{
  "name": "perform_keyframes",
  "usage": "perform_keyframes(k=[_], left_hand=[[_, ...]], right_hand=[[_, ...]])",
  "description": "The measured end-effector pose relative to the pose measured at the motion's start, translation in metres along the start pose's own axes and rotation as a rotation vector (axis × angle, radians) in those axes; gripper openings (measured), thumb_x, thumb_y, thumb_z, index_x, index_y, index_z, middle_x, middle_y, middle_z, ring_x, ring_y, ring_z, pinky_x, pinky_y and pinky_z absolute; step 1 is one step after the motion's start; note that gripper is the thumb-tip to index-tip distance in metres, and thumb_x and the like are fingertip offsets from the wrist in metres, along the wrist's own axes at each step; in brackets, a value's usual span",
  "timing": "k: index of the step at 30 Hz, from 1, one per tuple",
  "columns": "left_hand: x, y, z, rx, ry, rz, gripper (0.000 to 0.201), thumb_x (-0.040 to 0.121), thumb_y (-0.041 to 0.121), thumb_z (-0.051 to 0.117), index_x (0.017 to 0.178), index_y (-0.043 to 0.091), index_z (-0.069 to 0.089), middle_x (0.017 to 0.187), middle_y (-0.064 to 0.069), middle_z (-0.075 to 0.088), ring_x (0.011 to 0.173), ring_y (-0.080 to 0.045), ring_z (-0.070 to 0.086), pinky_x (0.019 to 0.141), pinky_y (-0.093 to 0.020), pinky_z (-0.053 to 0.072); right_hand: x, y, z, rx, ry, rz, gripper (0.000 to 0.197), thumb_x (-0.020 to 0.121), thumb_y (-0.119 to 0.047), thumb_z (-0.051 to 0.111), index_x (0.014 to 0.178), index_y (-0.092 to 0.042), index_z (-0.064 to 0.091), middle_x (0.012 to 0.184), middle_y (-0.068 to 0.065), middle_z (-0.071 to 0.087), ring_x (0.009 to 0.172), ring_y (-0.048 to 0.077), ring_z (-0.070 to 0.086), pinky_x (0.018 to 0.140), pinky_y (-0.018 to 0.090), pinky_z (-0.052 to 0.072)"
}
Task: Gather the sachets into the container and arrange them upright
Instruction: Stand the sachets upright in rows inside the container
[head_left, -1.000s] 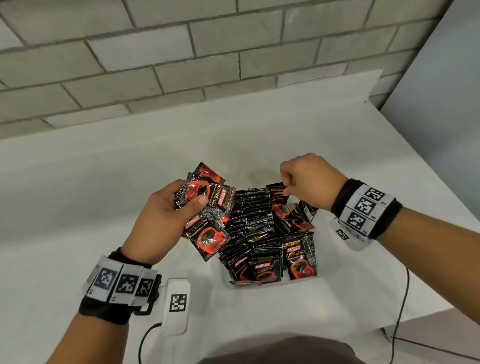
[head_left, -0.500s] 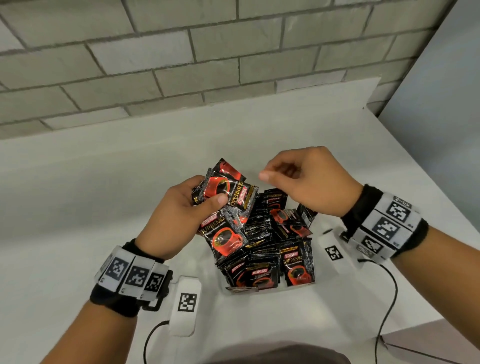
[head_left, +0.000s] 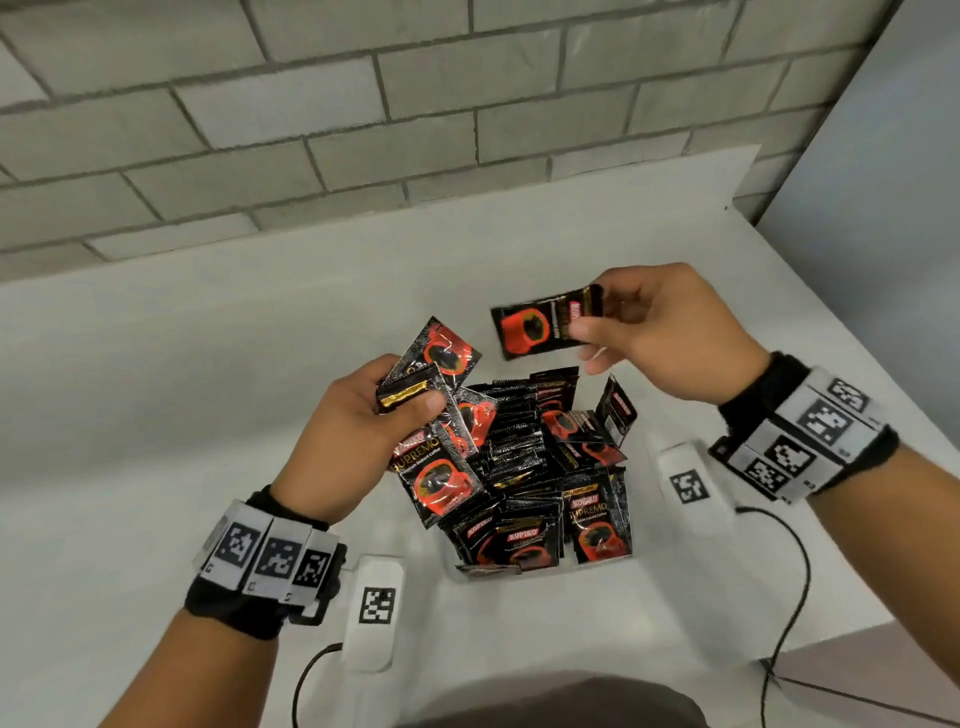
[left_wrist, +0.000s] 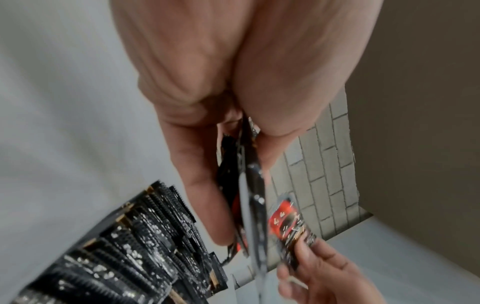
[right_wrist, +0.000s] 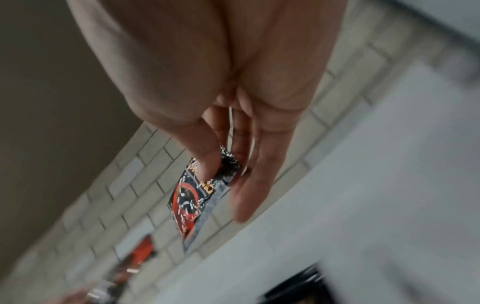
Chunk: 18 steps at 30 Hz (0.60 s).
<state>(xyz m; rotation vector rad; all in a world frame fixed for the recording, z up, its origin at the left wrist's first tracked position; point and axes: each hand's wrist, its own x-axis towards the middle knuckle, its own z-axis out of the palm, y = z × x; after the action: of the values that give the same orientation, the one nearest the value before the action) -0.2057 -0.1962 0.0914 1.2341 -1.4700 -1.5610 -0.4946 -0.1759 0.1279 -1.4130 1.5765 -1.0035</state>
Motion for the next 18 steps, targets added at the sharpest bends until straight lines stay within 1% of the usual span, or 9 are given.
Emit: perform_keyframes(k=[1,3,4,6,7,9,13,15,18], left_hand=[[0.0,-0.001,-0.002,0.001,0.014,-0.006,0.022,0.089,0.015,0.071,0.111,0.011,0.07,0.101,-0.014,0.077,0.089,-0.028,0.076,0.079,-0.042,0.061],[0.0,-0.003,-0.007,-0.004,0.03,-0.02,0.02,0.091,0.012,0.07,0.111,0.012,0.069,0.1,-0.013,0.078,0.088,-0.028,0.076,0.075,-0.038,0.062],[0.0,-0.003,-0.008,-0.008,0.033,-0.026,0.02,0.092,0.011,0.07,0.112,0.011,0.069,0.1,-0.012,0.078,0.088,-0.028,0.077,0.074,-0.037,0.062],[-0.001,-0.003,-0.01,-0.008,0.037,-0.028,0.02,0.092,0.011,0.069,0.112,0.011,0.069,0.1,-0.012,0.078,0.087,-0.028,0.077,0.072,-0.037,0.062],[-0.001,-0.004,-0.01,-0.005,0.036,-0.029,0.02,0.092,0.011,0.069,0.112,0.012,0.069,0.1,-0.012,0.078,0.087,-0.028,0.077,0.072,-0.037,0.062],[0.0,-0.004,-0.01,0.002,0.033,-0.03,0.02,0.092,0.012,0.069,0.112,0.012,0.069,0.1,-0.012,0.078,0.088,-0.028,0.077,0.074,-0.039,0.062],[-0.002,-0.006,-0.01,0.03,0.017,-0.028,0.023,0.09,0.016,0.071,0.113,0.012,0.069,0.102,-0.013,0.078,0.093,-0.033,0.076,0.081,-0.046,0.062],[-0.003,-0.006,-0.01,0.034,0.012,-0.031,0.023,0.091,0.016,0.07,0.113,0.012,0.069,0.102,-0.012,0.078,0.093,-0.033,0.076,0.081,-0.045,0.062],[-0.003,-0.005,-0.01,0.046,0.003,-0.03,0.023,0.091,0.016,0.07,0.114,0.013,0.069,0.102,-0.011,0.078,0.093,-0.031,0.077,0.079,-0.043,0.062]], right_hand=[[0.002,0.005,-0.007,-0.157,-0.01,-0.01,0.006,0.096,-0.006,0.065,0.098,-0.006,0.07,0.083,0.016,0.071,0.068,0.027,0.074,0.071,0.044,0.063],[0.007,0.015,-0.016,-0.457,-0.074,-0.059,0.014,0.099,-0.008,0.057,0.097,-0.011,0.07,0.091,0.008,0.066,0.069,0.024,0.071,0.072,0.046,0.059],[0.008,0.018,-0.018,-0.575,-0.112,-0.096,0.016,0.098,-0.008,0.056,0.097,-0.011,0.072,0.094,0.006,0.063,0.074,0.025,0.068,0.074,0.046,0.057],[0.009,0.021,-0.016,-0.744,-0.154,-0.177,0.015,0.096,-0.014,0.06,0.099,-0.013,0.075,0.092,0.001,0.063,0.079,0.023,0.061,0.078,0.04,0.052],[0.009,0.022,-0.012,-0.781,-0.159,-0.193,0.015,0.094,-0.017,0.063,0.099,-0.016,0.076,0.091,-0.001,0.065,0.079,0.02,0.059,0.079,0.037,0.05],[0.008,0.022,-0.003,-0.8,-0.148,-0.189,0.014,0.093,-0.019,0.064,0.097,-0.018,0.077,0.091,-0.003,0.067,0.08,0.017,0.059,0.08,0.036,0.051],[0.013,0.022,0.015,-0.779,-0.09,-0.197,0.009,0.089,-0.014,0.064,0.089,-0.015,0.073,0.09,0.0,0.066,0.082,0.021,0.062,0.077,0.036,0.052],[0.016,0.022,0.021,-0.814,-0.115,-0.201,0.008,0.088,-0.013,0.064,0.088,-0.016,0.071,0.089,-0.001,0.066,0.082,0.02,0.062,0.074,0.033,0.05],[0.017,0.025,0.026,-0.891,-0.163,-0.162,0.005,0.088,-0.017,0.065,0.086,-0.021,0.067,0.087,-0.004,0.068,0.08,0.019,0.062,0.07,0.031,0.049]])
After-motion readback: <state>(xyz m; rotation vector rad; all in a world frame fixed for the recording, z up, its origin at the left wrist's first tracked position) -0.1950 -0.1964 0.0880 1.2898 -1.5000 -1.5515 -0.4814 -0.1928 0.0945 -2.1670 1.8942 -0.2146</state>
